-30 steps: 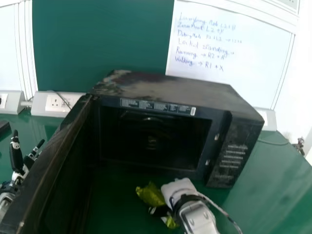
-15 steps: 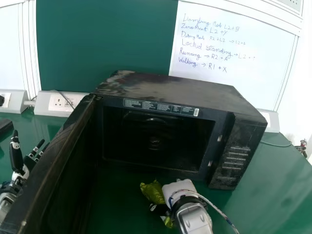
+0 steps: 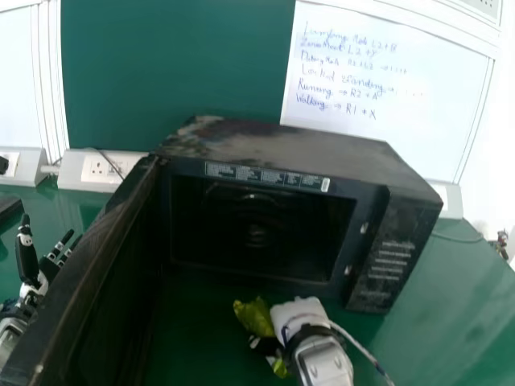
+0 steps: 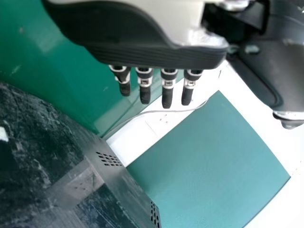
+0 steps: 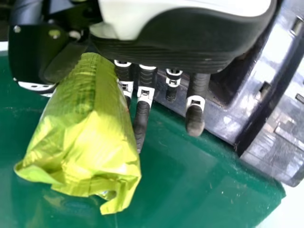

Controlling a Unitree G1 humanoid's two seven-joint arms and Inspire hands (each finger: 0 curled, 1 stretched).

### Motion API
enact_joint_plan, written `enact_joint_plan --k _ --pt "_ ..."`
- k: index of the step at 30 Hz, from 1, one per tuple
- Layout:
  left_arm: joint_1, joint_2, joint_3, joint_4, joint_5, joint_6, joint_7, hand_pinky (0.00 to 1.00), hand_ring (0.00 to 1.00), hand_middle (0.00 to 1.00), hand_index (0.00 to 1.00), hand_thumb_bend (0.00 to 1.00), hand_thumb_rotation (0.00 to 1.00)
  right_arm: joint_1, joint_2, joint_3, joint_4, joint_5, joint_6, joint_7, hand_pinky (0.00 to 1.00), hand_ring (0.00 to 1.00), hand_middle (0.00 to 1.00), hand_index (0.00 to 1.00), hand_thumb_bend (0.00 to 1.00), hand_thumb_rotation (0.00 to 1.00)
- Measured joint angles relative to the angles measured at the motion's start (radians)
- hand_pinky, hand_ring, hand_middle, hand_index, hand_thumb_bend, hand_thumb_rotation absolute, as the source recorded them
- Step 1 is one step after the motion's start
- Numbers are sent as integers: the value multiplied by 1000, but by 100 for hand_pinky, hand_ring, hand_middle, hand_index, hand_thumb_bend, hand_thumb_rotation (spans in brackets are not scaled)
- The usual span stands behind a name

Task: Put biscuit inside oven

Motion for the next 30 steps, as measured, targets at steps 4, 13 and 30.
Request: enact_joint_plan --k 4,13,30 --pt "0 0 0 1 0 0 0 67 74 77 75 61 0 23 -12 -27 -47 37 -10 0 6 13 47 76 56 0" --pt "-2 0 0 8 0 0 0 66 74 76 74 62 0 24 -20 -82 -99 105 -22 40 9 17 47 73 55 0" --pt "-2 0 -4 21 2 -3 -15 67 74 77 74 61 0 -62 28 -116 -69 99 -4 89 9 16 47 73 56 0"
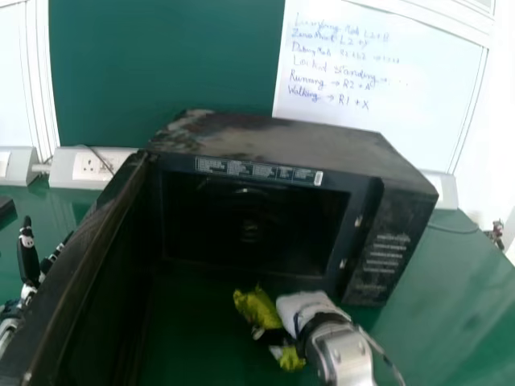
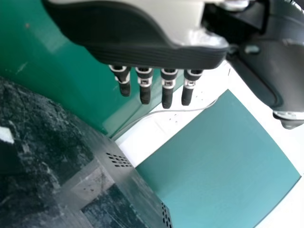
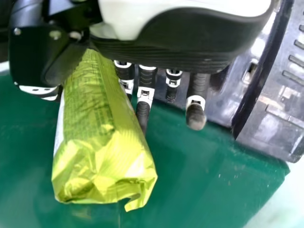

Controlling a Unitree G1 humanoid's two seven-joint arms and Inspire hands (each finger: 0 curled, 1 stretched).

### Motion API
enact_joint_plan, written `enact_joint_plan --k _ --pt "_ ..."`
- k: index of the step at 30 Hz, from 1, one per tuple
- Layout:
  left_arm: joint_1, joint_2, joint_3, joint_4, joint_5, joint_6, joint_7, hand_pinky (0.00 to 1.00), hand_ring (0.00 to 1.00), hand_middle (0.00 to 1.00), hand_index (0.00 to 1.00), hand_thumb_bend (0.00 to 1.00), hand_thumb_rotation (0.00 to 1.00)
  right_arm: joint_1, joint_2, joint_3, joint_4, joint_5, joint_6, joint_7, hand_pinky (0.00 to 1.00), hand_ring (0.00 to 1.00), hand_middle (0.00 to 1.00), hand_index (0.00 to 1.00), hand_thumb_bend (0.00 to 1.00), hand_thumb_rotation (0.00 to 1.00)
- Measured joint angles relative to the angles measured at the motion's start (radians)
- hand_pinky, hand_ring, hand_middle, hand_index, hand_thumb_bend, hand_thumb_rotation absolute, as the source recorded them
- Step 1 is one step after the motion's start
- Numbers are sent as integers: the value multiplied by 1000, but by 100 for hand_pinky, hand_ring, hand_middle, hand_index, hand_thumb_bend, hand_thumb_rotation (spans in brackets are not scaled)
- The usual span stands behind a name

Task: Put biscuit inside oven

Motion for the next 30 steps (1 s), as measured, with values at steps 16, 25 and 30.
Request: enact_joint_plan --k 16,25,30 --pt "0 -1 -7 0 -1 -1 1 68 75 77 75 62 0 -132 33 -19 53 33 20 -18 9 17 47 69 56 0" --pt "0 -3 -10 -1 -1 -1 13 68 75 78 76 62 0 -188 47 -20 92 45 37 -33 8 16 47 70 55 0" --pt "0 -5 -10 -1 -3 -1 14 68 75 77 75 62 0 -221 56 -18 121 44 56 -38 9 17 47 68 55 0"
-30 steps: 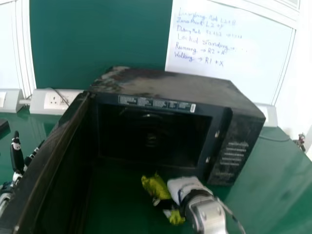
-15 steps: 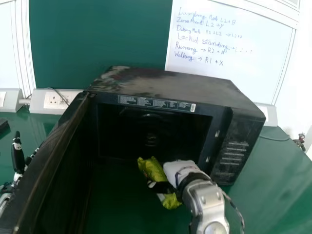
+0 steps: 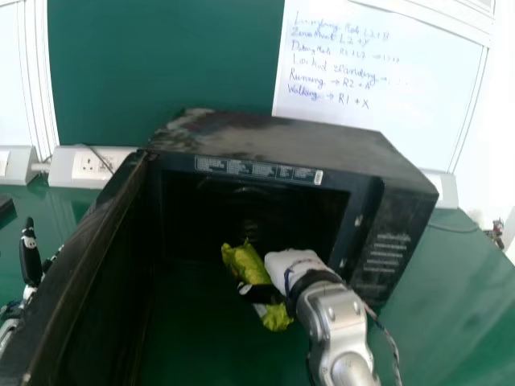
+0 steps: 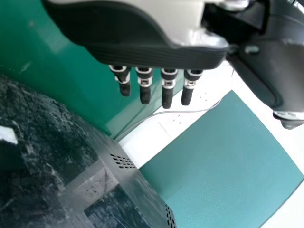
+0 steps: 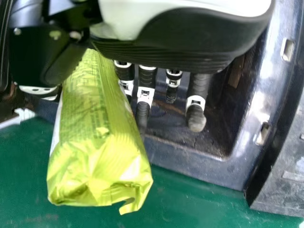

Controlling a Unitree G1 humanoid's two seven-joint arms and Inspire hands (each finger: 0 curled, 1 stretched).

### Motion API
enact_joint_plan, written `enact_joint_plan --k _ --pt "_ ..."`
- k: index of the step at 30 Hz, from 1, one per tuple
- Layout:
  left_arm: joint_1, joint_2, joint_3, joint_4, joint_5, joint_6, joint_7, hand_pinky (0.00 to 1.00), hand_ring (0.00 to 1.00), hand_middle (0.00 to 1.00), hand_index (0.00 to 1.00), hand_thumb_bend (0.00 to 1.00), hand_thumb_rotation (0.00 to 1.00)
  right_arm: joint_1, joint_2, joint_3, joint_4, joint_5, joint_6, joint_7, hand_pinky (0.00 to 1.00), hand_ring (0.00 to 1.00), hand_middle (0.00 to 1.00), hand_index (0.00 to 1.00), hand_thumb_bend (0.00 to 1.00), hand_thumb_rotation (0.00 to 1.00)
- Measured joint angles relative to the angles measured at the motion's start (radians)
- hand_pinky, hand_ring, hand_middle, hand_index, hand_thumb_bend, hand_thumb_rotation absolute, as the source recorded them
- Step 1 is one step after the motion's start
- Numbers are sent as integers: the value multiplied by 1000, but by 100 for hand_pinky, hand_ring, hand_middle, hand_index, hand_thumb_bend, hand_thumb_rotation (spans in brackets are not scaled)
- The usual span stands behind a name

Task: Put biscuit inside oven

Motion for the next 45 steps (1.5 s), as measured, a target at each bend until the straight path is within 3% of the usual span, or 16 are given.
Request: enact_joint_plan --k 13,21,27,31,42,45 --pt "1 0 0 0 0 0 -2 68 75 77 74 63 0 -63 23 9 97 0 55 -48 10 17 47 76 55 0" --pt "2 0 0 1 0 0 -15 67 75 77 75 62 0 -125 25 18 191 26 67 -127 9 16 47 72 55 0" --pt "2 0 0 2 0 0 -17 67 74 77 75 63 0 -177 16 25 254 72 63 -159 16 23 47 73 55 0" --pt "2 0 1 1 0 0 -17 67 74 77 75 63 0 -231 1 47 311 80 60 -170 15 23 47 68 56 0" --pt "4 0 1 3 0 -2 -24 69 75 78 76 62 0 -297 -13 72 483 172 54 -351 11 18 47 66 55 0" --pt "6 0 1 3 0 -2 -33 68 75 78 76 63 0 -317 -15 79 519 204 54 -387 15 22 47 64 55 0"
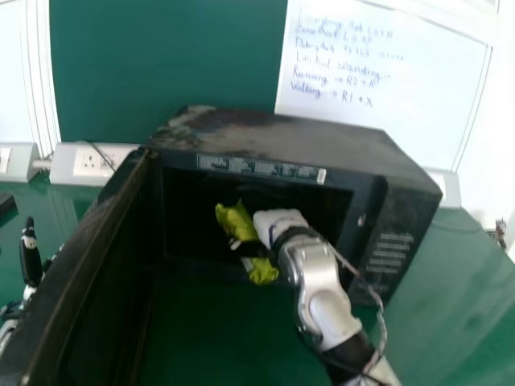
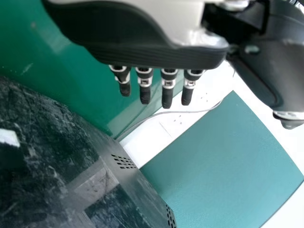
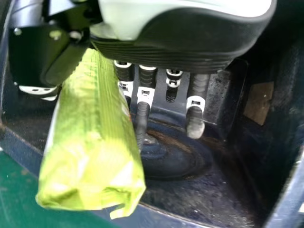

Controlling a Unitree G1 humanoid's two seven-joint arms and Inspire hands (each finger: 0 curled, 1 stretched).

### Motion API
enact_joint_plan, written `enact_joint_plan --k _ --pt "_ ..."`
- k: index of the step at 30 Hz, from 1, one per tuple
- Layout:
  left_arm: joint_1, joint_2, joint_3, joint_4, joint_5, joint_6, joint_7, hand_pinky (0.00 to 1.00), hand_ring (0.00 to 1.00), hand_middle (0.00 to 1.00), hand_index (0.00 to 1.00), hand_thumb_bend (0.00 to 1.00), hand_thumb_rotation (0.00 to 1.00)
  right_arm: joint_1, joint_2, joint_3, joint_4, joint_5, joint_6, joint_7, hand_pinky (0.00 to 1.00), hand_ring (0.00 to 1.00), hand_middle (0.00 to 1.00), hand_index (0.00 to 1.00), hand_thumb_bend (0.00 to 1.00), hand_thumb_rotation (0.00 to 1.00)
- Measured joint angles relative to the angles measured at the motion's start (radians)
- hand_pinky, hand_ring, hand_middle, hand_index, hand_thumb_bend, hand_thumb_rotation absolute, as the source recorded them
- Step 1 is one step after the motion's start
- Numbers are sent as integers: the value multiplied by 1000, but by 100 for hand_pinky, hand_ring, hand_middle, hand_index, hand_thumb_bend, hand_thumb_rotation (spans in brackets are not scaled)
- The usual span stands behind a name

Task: Put biscuit inside oven

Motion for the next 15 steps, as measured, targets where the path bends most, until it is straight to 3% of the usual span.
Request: enact_joint_plan --k 10,15 --pt "3 0 0 0 -1 -1 0 68 76 79 76 62 0 -47 -3 37 52 43 18 -62 12 18 47 70 56 0" --pt "5 0 0 0 -2 -2 -1 69 76 79 76 62 0 -58 -1 53 105 64 20 -131 15 22 47 69 56 0"
